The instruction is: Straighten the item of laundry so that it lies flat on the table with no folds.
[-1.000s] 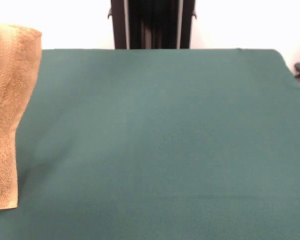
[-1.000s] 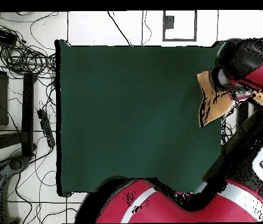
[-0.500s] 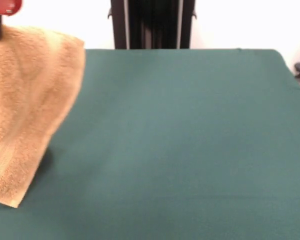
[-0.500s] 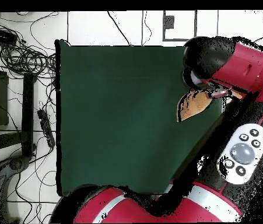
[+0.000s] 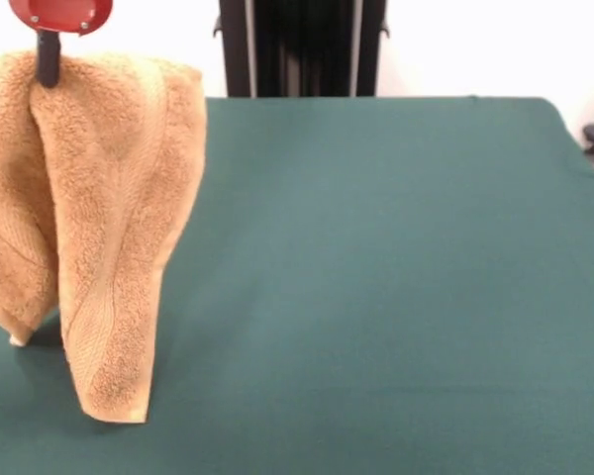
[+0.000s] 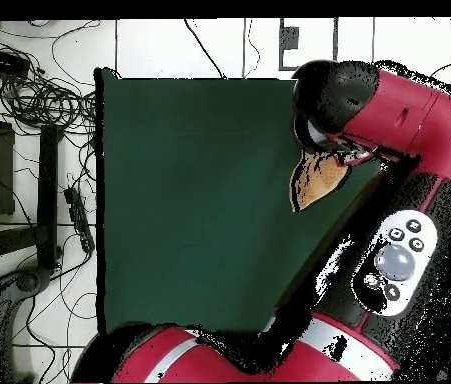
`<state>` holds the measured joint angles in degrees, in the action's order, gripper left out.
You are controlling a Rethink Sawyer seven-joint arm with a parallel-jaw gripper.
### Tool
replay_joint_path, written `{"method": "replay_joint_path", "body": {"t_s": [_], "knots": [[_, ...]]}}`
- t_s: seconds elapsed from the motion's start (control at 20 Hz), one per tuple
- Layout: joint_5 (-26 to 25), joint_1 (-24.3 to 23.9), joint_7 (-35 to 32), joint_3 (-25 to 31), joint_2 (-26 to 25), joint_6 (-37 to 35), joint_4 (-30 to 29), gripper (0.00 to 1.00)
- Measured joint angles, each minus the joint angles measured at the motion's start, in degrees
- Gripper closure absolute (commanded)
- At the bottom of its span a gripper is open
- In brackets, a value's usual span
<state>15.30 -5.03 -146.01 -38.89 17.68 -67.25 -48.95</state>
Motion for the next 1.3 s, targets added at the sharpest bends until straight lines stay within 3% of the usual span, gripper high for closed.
{"method": "replay_joint_path", "body": {"t_s": [0.35,1.0,1.15,1.3], "knots": [[3.2,1.4,-1.5,0.0,-0.1,-4.0,-0.9,1.0],[7.7,2.5,-4.6,-0.4,-0.1,-29.8,1.5,1.0],[7.2,2.4,-4.6,-0.8,0.0,-29.6,2.2,1.0],[6.2,1.8,-4.6,-0.8,-0.1,-24.6,2.6,1.0]]}}
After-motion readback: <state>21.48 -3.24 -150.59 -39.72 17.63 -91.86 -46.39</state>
